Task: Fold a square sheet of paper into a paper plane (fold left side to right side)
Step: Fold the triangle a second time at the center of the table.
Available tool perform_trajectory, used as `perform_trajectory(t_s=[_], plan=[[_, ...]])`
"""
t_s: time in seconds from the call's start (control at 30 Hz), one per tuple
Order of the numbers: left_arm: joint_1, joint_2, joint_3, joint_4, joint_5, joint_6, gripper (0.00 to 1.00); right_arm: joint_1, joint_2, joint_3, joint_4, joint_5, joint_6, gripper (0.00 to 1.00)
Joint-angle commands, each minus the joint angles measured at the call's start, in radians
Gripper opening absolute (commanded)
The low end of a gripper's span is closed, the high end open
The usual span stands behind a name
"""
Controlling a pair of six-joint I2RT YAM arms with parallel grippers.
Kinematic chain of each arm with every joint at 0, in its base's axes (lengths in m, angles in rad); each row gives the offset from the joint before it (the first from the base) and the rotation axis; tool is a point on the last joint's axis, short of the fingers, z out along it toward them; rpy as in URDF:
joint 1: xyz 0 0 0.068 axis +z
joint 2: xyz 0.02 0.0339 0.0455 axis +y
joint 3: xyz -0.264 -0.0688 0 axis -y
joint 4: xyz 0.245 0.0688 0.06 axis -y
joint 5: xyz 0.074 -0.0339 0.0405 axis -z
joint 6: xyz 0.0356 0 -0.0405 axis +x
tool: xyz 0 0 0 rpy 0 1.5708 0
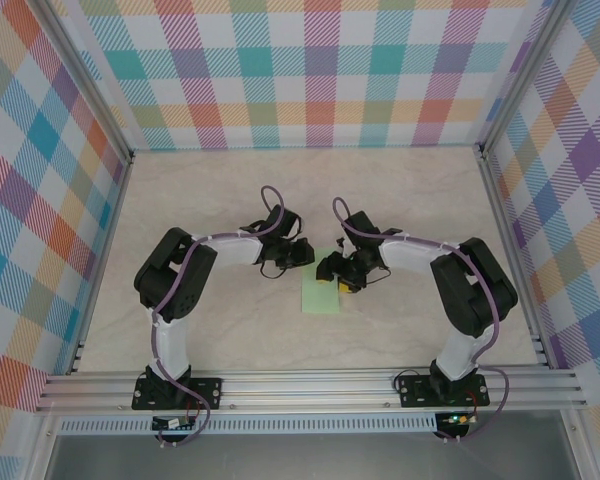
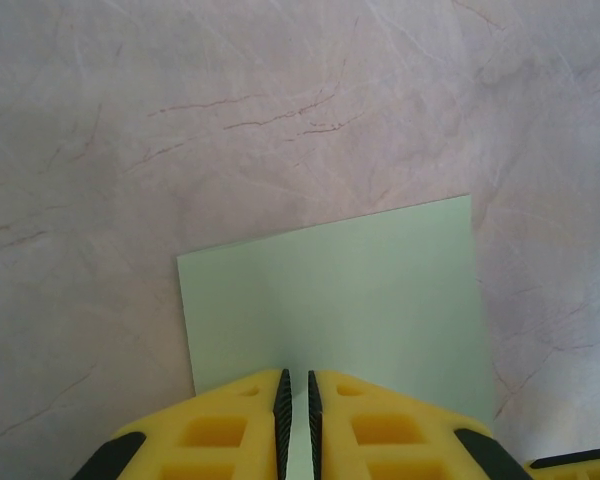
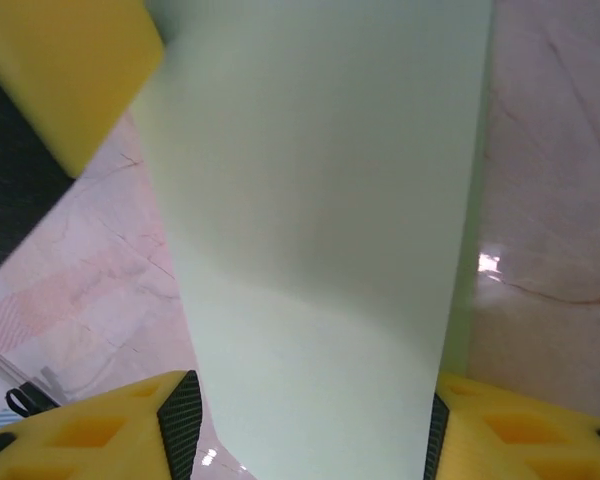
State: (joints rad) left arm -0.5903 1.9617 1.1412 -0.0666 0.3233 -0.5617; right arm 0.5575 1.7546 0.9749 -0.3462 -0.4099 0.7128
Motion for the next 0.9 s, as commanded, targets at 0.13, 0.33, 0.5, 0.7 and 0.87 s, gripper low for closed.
perform_trajectory(t_s=[0.13, 0.33, 0.5, 0.7, 0.87], plan=[[0.001, -0.038, -0.030, -0.032, 0.020, -0.010, 0.20, -0.017, -0.037, -0.029, 0.056, -0.030, 0.030, 0.57], [0.016, -0.134, -0.008, -0.026, 0.030, 0.015, 0.40, -0.034, -0.024, -0.018, 0.064, -0.061, 0.042, 0.53], [0.040, -0.296, -0.032, -0.045, -0.026, 0.060, 0.53, -0.049, -0.007, 0.010, 0.059, -0.091, 0.040, 0.48], [-0.017, -0.586, -0.228, -0.045, -0.124, 0.158, 0.57, -0.053, 0.019, 0.066, 0.033, -0.107, 0.029, 0.45], [-0.196, -0.770, -0.358, -0.120, -0.260, 0.229, 0.62, -0.054, 0.041, 0.111, 0.007, -0.115, 0.020, 0.43]])
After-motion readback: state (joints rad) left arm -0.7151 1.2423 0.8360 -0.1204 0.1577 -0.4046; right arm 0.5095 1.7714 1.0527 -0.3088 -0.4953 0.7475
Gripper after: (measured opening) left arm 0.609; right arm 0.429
